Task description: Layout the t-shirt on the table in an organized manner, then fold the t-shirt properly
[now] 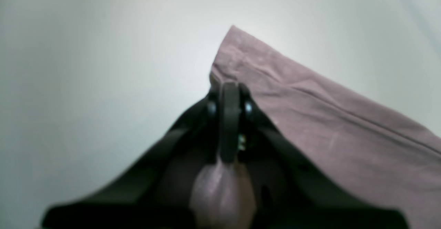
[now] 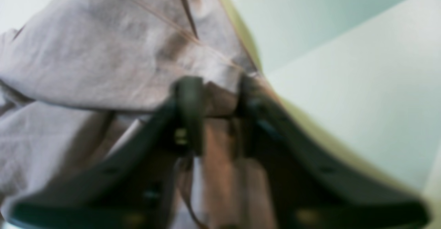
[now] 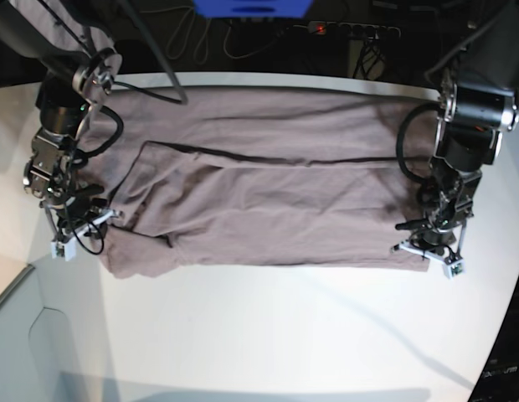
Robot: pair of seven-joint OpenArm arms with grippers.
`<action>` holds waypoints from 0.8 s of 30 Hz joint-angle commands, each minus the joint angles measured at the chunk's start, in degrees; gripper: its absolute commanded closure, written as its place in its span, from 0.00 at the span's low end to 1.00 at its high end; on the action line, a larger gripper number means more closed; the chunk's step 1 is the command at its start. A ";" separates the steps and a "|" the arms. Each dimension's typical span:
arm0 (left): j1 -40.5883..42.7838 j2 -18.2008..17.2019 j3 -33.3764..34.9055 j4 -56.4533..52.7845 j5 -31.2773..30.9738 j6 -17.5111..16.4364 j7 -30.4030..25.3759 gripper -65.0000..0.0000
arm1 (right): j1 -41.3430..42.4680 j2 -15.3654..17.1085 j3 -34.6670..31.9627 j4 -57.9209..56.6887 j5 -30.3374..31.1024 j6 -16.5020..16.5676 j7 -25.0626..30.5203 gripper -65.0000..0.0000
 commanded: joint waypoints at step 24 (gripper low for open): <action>-0.94 -0.67 -0.09 0.46 0.19 0.14 0.48 1.00 | -1.03 -1.71 -0.27 14.64 0.42 -0.37 0.32 0.95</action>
